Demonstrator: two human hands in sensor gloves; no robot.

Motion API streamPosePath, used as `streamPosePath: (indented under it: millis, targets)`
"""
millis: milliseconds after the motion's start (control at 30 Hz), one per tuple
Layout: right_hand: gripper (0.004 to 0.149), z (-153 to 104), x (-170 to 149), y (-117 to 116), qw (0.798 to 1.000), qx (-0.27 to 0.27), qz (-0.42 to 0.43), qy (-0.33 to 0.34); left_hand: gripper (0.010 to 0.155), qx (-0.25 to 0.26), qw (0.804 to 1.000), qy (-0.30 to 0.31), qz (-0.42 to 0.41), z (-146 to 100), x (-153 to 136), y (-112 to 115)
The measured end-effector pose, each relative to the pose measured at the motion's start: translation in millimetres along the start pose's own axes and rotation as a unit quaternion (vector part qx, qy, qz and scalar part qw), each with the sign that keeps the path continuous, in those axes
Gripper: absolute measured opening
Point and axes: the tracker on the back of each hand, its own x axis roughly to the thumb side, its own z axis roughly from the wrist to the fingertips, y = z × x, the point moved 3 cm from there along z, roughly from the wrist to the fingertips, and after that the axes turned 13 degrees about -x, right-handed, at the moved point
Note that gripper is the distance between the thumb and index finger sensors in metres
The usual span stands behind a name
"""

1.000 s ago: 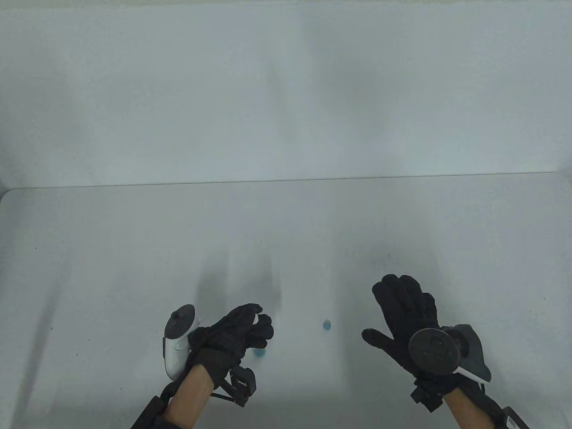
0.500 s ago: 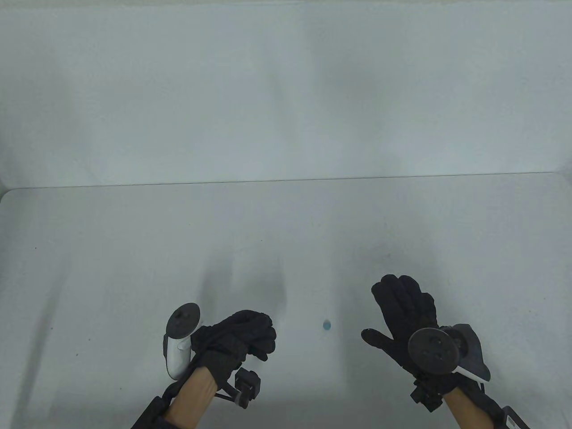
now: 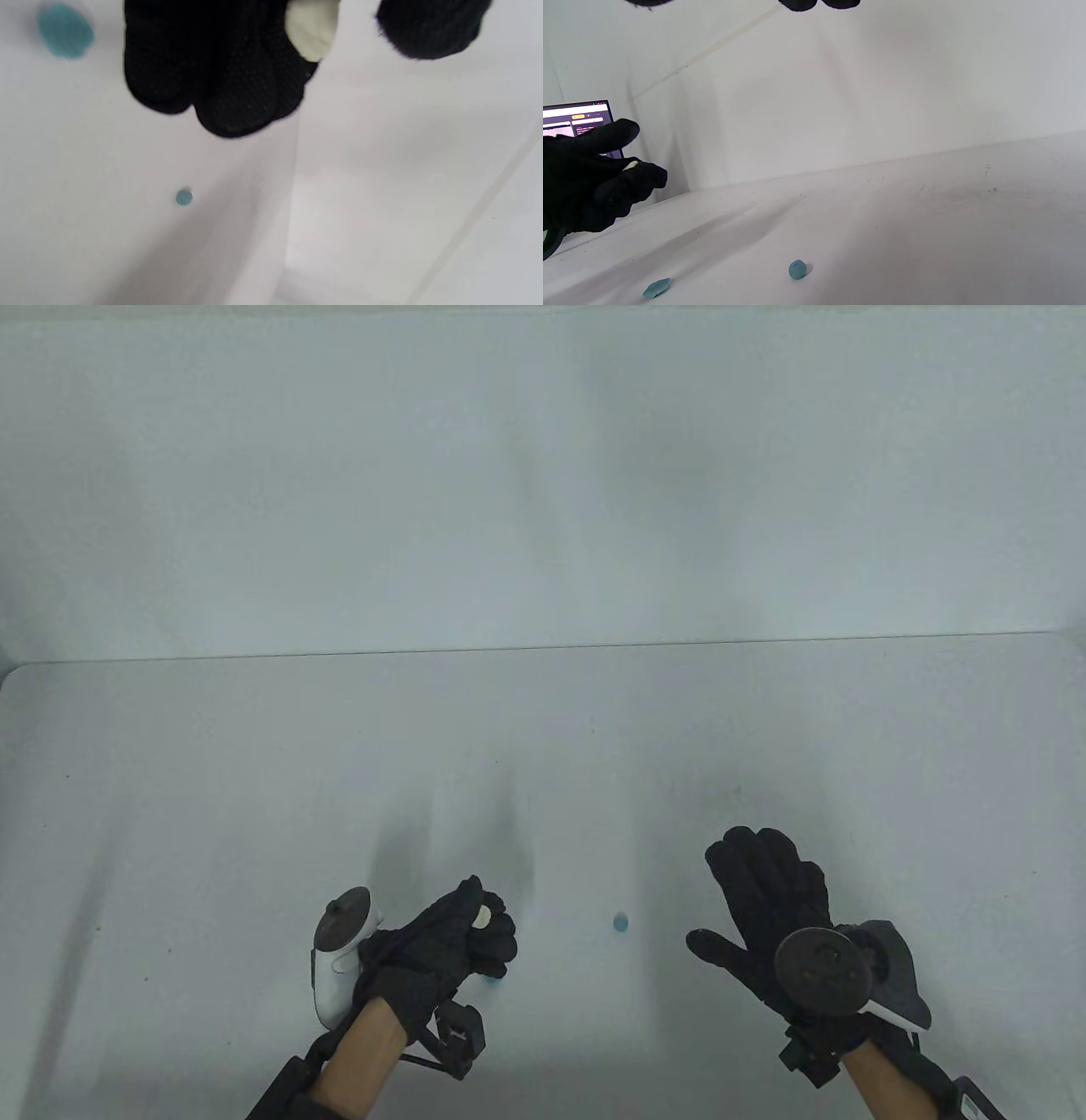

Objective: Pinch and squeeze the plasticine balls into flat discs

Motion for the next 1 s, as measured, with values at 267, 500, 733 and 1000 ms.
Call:
streamPosePath:
  millis: [267,500,733,1000]
  targets:
    - [0.084,0.0,0.4,-0.7,1.000,0.002,0.000,0.002,0.041,0.033,0.999,-0.004,0.032,-2.5,4.1,-4.3]
    - [0.084,-0.3,1.1,-0.1,1.000,0.000,-0.001,0.004,0.050,0.023,0.999,0.004,0.032,-2.1,3.7,-3.3]
    - [0.084,-0.4,1.0,0.0,1.000,0.000,0.000,0.003,0.067,0.012,1.000,-0.003,0.017,-1.5,-2.0,-3.1]
    - [0.084,-0.3,1.1,-1.1,1.000,0.003,0.001,0.004,0.043,0.012,0.999,-0.012,0.029,-0.7,0.6,-2.1]
